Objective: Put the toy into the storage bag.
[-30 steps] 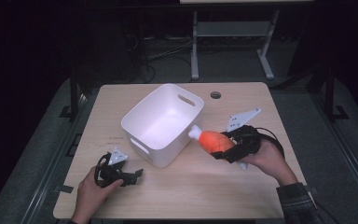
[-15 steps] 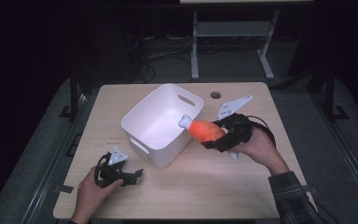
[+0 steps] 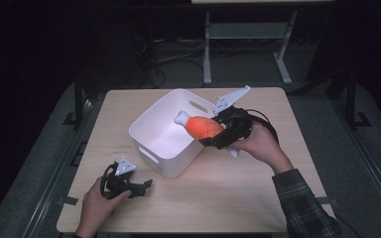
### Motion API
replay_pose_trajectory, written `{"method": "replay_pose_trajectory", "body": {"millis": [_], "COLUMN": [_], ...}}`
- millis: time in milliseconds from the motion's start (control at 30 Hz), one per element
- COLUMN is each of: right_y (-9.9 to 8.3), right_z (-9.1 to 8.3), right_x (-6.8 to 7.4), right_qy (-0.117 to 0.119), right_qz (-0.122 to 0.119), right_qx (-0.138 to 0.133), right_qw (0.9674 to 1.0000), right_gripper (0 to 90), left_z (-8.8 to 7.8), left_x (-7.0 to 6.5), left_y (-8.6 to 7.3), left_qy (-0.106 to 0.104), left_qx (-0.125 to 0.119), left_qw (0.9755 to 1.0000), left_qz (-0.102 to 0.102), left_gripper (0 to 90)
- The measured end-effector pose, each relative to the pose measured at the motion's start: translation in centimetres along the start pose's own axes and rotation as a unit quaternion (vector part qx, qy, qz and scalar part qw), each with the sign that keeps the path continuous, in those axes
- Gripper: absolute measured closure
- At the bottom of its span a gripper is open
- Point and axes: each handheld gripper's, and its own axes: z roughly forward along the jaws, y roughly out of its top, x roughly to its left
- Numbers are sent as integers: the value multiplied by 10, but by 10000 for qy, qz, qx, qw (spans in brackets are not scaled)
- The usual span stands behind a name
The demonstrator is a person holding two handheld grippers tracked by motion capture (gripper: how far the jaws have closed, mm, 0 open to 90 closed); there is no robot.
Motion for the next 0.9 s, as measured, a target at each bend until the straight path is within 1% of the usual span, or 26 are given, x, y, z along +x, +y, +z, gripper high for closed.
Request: {"method": "replay_pose_trajectory", "body": {"millis": [67,233,267,367,633,900], "right_y": [6,18,20,27,48,60], "right_z": [4,14,17,24,39,54], "right_x": [0,0,0,1,4,6], "right_qy": [7,34,52,74,139,189], "right_qz": [27,-9,-51,-77,-221,-276], "right_qx": [3,58,82,138,178,250], "right_qw": [10000,10000,9999,9998,9995,9991], "right_gripper": [260,260,260,260,260,259], "left_z": [0,0,0,0,0,0], "left_x": [0,0,0,0,0,0], "left_y": [0,0,0,0,0,0], "left_qy": [-2,-5,-5,-5,-8,-8], "left_qx": [2,6,8,9,8,12], "left_qw": [10000,10000,10000,10000,10000,10000], "left_qz": [1,2,4,4,4,7], "left_gripper": [126,126,126,126,126,126]}}
